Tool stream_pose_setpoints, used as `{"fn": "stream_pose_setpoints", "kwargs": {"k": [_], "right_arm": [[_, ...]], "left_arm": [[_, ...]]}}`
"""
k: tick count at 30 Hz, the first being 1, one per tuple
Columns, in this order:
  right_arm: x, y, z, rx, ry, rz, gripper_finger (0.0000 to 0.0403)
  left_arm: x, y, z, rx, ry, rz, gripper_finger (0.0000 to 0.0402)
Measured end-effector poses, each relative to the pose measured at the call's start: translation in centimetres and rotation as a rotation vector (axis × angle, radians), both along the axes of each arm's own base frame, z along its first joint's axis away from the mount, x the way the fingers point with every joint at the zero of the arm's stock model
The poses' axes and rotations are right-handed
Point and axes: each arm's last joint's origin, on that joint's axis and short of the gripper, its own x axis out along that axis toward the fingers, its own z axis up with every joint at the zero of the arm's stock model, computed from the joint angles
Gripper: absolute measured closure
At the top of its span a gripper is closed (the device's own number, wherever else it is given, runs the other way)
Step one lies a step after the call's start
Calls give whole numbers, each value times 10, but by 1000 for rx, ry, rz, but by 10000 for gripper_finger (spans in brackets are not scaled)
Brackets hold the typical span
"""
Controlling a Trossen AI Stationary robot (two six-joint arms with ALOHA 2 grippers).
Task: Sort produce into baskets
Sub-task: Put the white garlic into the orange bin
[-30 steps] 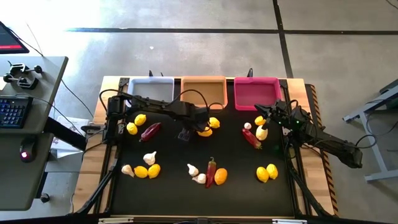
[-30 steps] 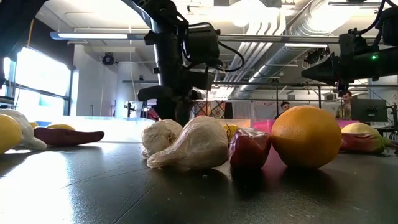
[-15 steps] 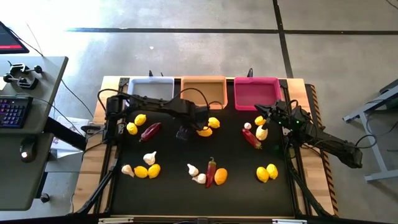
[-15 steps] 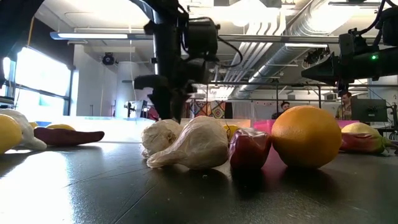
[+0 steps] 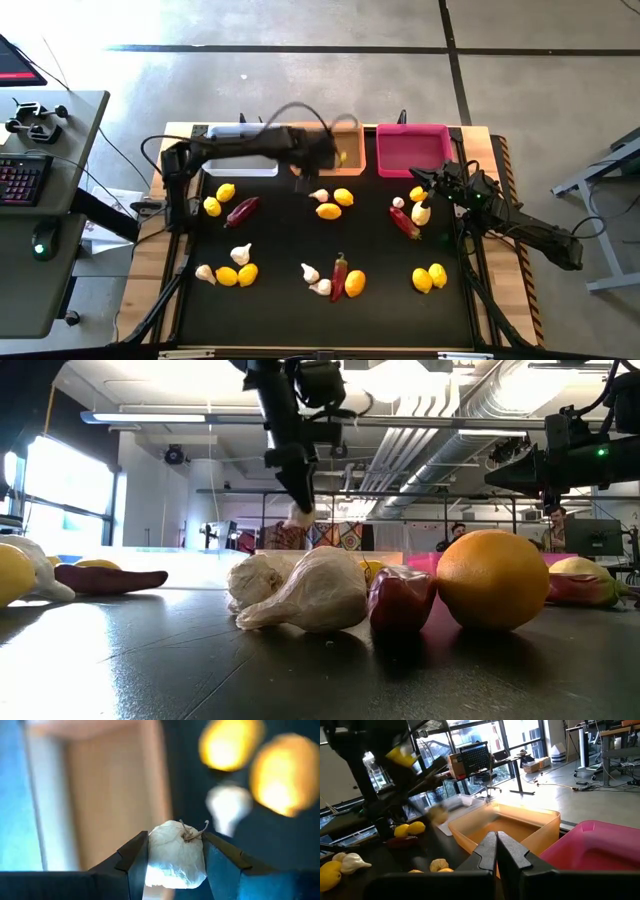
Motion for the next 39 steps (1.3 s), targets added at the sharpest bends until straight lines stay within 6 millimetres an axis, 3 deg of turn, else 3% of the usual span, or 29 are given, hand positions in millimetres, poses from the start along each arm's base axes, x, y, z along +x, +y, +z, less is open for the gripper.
{"fn": "stream_pose_setpoints", "kwargs": {"k": [6, 12, 31, 39], "right_arm": [[0, 0, 0, 0, 0, 0, 402], [0, 0, 0, 0, 1, -1, 402], [0, 0, 0, 0, 0, -1, 402], [0, 0, 0, 0, 0, -1, 402]], "left_arm": [[-18, 65, 1, 10, -74, 156, 250], [-24, 105, -11, 47, -127, 229, 250], [-15, 126, -61, -28, -25, 204, 250], [-14, 130, -71, -35, -21, 218, 250]]}}
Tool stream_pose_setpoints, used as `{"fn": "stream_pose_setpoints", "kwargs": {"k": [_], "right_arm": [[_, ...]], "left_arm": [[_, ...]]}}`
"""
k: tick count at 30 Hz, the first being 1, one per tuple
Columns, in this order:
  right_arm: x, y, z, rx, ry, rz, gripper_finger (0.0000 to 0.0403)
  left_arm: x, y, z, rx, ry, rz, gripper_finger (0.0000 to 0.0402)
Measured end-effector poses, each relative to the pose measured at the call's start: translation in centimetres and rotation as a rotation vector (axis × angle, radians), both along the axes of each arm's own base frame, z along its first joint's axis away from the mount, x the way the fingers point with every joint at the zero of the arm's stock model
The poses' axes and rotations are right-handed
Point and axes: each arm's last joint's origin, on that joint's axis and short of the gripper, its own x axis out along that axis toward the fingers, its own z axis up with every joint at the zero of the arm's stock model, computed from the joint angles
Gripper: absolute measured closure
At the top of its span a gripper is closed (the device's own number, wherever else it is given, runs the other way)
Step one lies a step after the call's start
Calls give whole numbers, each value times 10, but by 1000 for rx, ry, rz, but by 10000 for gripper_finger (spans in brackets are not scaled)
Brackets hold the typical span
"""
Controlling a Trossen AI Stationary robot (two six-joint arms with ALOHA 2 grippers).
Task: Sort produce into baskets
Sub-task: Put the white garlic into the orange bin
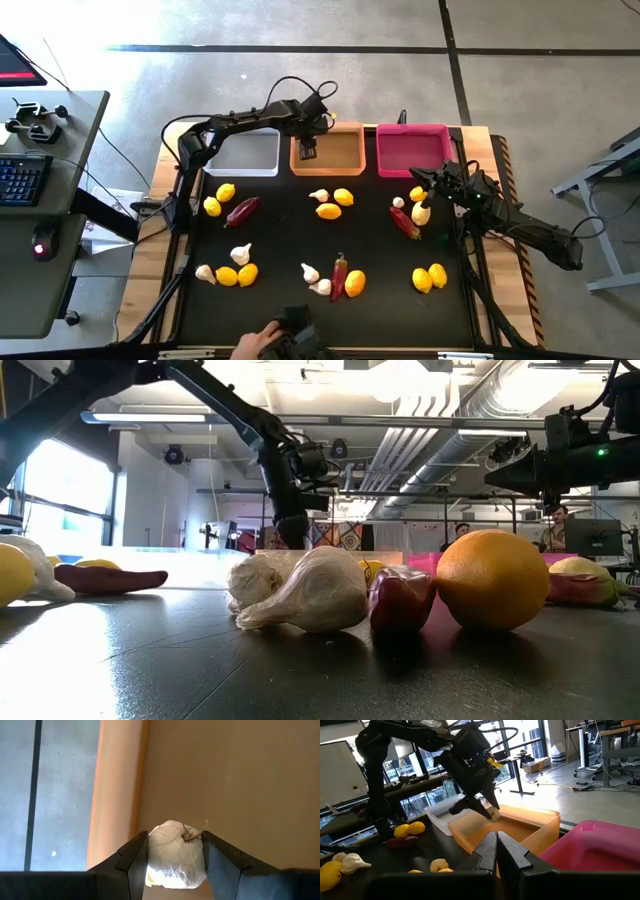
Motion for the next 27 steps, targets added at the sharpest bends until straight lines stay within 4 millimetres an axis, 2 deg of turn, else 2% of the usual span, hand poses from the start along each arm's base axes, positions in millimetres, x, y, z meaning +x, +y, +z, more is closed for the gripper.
{"fn": "stream_pose_setpoints", "kwargs": {"k": [5, 13, 18, 22, 27], "right_arm": [[0, 0, 0, 0, 0, 0, 402], [0, 0, 0, 0, 0, 0, 402], [0, 0, 0, 0, 0, 0, 402], [0, 0, 0, 0, 0, 0, 402], [0, 0, 0, 0, -1, 0, 402]], "left_arm": [[0, 0, 1, 2, -5, 1, 234], [-1, 2, 1, -13, -29, 60, 172], [-1, 2, 1, -12, -29, 70, 155], [-2, 0, 8, -8, -42, 77, 181], [1, -11, 21, 1, -163, 34, 276]]}}
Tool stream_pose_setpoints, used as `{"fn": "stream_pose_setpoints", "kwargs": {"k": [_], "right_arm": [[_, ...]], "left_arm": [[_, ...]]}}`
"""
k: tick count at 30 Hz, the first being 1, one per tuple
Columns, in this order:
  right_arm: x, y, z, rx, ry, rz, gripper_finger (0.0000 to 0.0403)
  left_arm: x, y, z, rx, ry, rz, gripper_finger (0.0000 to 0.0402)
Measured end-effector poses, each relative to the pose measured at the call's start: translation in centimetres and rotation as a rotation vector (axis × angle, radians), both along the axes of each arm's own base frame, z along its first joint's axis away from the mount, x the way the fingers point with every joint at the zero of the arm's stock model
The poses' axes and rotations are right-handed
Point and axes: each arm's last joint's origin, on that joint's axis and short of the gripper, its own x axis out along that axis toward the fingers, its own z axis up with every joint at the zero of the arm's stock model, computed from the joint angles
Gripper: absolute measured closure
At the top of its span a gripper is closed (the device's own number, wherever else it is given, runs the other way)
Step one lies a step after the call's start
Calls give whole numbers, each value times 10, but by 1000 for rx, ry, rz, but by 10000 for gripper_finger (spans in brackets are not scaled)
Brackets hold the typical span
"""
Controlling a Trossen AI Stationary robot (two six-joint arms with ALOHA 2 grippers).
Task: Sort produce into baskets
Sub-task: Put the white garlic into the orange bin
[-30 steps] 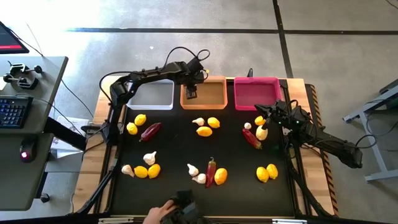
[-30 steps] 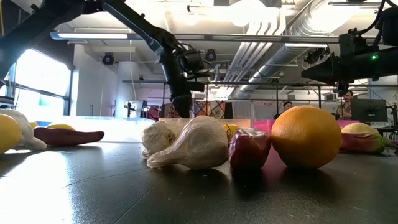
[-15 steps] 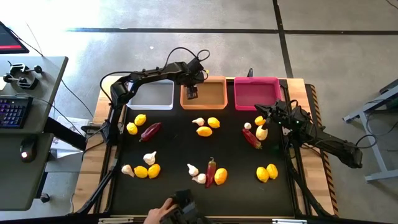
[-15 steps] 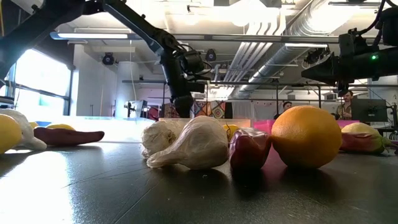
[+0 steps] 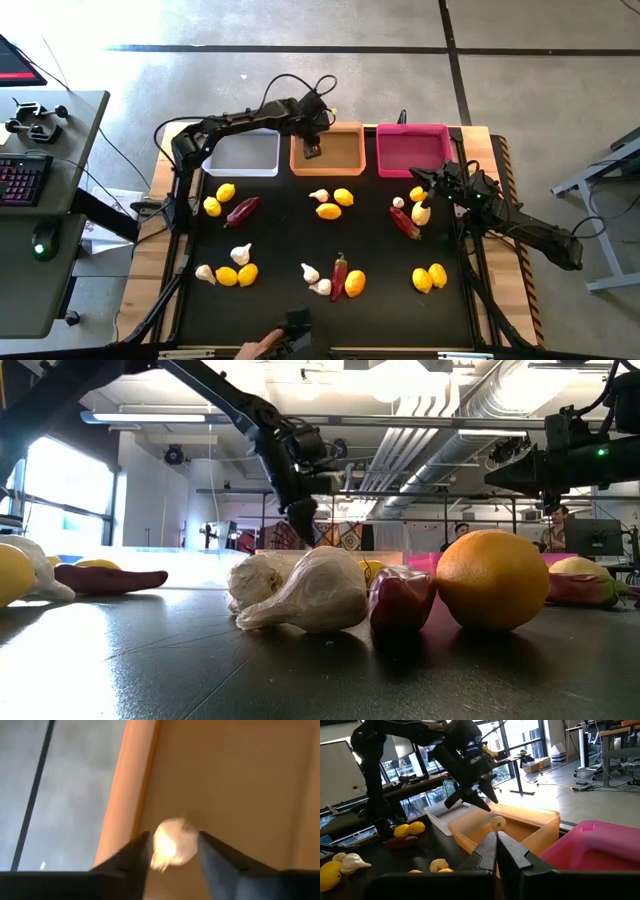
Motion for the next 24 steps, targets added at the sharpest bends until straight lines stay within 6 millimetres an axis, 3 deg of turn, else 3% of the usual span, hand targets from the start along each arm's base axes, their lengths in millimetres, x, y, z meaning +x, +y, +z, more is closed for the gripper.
{"fn": "stream_pose_setpoints", "kwargs": {"k": [6, 14, 19, 24], "right_arm": [[0, 0, 0, 0, 0, 0, 402], [0, 0, 0, 0, 0, 0, 402], [0, 0, 0, 0, 0, 0, 402], [0, 0, 0, 0, 0, 0, 402]], "left_arm": [[-7, -20, 3, 64, -169, -29, 391], [-39, -73, 12, 103, -407, -157, 391], [-62, -109, -1, 21, -494, -254, 400], [-72, -135, -23, -63, -457, -272, 401]]}}
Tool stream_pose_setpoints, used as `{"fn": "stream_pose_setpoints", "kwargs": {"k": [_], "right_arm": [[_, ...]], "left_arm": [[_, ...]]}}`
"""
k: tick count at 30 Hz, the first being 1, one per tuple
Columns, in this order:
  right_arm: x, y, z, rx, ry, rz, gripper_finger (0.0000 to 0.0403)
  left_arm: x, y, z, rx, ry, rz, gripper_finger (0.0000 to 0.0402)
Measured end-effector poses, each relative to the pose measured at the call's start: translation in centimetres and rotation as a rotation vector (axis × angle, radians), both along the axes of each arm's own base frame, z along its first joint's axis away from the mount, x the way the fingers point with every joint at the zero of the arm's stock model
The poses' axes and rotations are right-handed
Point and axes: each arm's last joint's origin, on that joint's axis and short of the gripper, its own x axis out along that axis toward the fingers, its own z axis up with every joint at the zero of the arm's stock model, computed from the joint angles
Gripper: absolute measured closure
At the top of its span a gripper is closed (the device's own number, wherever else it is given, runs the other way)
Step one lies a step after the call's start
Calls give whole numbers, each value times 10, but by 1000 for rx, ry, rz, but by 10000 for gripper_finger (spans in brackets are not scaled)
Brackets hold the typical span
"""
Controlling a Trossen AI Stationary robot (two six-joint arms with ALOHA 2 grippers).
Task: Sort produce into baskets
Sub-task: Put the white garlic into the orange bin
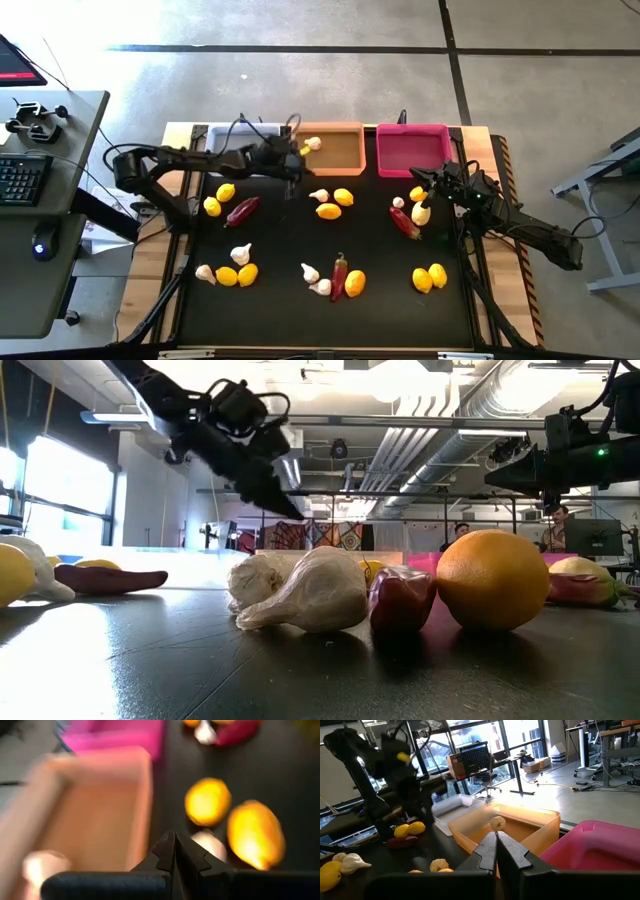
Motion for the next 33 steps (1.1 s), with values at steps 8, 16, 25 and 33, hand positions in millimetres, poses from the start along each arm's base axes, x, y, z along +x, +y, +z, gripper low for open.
{"fn": "stream_pose_setpoints", "kwargs": {"k": [8, 16, 25, 33], "right_arm": [[0, 0, 0, 0, 0, 0, 402], [0, 0, 0, 0, 0, 0, 402], [0, 0, 0, 0, 0, 0, 402], [0, 0, 0, 0, -1, 0, 402]], "left_arm": [[4, -24, -26, -9, 99, 24, 396], [11, -34, -58, 39, 226, 59, 337], [7, -55, -44, 80, 255, 30, 267], [-27, -101, -14, -95, 400, -35, 259]]}}
